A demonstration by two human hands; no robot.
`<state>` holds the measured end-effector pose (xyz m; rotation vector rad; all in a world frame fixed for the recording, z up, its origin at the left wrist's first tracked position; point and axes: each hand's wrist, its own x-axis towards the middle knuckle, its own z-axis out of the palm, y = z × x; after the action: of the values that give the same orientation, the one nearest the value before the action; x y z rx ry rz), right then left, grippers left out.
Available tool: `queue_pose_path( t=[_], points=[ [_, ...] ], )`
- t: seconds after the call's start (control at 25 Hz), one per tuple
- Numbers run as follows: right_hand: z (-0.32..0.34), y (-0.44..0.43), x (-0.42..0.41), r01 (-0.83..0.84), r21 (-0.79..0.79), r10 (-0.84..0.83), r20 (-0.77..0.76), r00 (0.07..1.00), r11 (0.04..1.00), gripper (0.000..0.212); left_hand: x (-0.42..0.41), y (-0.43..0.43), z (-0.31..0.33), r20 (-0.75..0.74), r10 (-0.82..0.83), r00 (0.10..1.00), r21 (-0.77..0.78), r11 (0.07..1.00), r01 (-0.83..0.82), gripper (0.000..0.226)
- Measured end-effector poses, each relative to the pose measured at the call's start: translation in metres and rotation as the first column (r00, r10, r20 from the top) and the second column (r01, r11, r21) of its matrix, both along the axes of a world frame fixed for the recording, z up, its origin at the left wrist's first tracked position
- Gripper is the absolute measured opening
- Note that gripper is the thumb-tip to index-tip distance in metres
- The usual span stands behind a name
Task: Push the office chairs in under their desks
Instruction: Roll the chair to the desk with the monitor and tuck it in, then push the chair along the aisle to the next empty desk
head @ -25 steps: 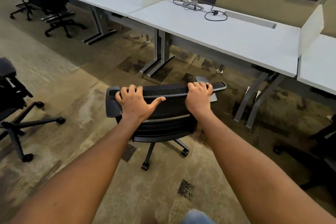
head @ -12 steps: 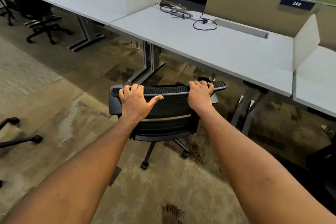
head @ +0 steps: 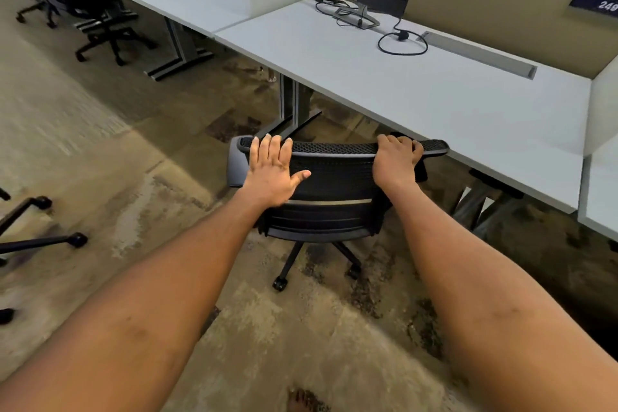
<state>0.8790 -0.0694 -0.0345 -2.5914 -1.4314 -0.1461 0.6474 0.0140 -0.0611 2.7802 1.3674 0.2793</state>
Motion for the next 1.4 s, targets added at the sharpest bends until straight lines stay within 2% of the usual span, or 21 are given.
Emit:
queue_pose_path(
  t=[0.12,0.32,0.44,0.56,0.64,0.72,0.8,0.88,1.0,1.12,1.4],
  points=[
    [0.001,0.011,0.016,0.016,-0.011,-0.016,0.028,0.999,1.0,0.035,0.017,0.016,0.01,-0.075,-0.047,0.996,-0.101,0.994,0.04,0.088],
    [0.004,0.029,0.037,0.058,-0.084,-0.052,0.066,0.996,0.995,0.041,0.019,0.033,0.021,-0.076,-0.159,0.984,-0.182,0.973,0.143,0.094],
    [0.002,0.033,0.04,0.107,-0.085,-0.099,0.093,0.991,0.991,0.049,0.0,0.018,0.008,0.055,-0.164,0.985,-0.134,0.976,0.17,0.092],
    [-0.008,0.036,0.012,0.208,-0.022,-0.205,0.101,0.974,0.978,0.074,-0.035,0.003,-0.01,0.152,-0.078,0.985,-0.126,0.987,0.097,0.088],
    [-0.028,0.034,-0.034,0.209,0.027,-0.211,0.123,0.97,0.977,0.091,-0.066,-0.003,-0.021,0.18,0.029,0.983,-0.18,0.984,0.004,0.083],
    [-0.049,0.027,-0.091,0.222,0.115,-0.224,0.006,0.975,0.968,0.098,-0.097,-0.009,-0.029,0.215,0.116,0.97,-0.23,0.971,-0.065,0.079],
    [-0.071,0.017,-0.155,0.199,0.09,-0.183,-0.155,0.971,0.976,0.091,-0.136,-0.019,-0.036,0.254,0.196,0.947,-0.27,0.955,-0.125,0.077],
    [-0.087,0.007,-0.211,0.107,0.013,-0.101,-0.23,0.968,0.994,0.081,-0.18,-0.03,-0.044,0.262,0.261,0.929,-0.289,0.94,-0.182,0.075],
    [-0.095,0.0,-0.282,-0.009,-0.04,-0.001,-0.238,0.971,0.999,0.064,-0.256,-0.051,-0.057,0.241,0.325,0.915,-0.342,0.911,-0.233,0.074],
    [-0.091,-0.002,-0.363,-0.044,-0.046,0.031,-0.254,0.967,0.998,0.053,-0.347,-0.071,-0.065,0.215,0.401,0.89,-0.401,0.867,-0.294,0.075],
    [-0.102,-0.014,-0.594,-0.296,-0.157,0.249,-0.263,0.932,0.942,0.049,-0.583,-0.115,-0.065,0.167,0.645,0.746,-0.435,0.727,-0.531,0.072]
  ],
)
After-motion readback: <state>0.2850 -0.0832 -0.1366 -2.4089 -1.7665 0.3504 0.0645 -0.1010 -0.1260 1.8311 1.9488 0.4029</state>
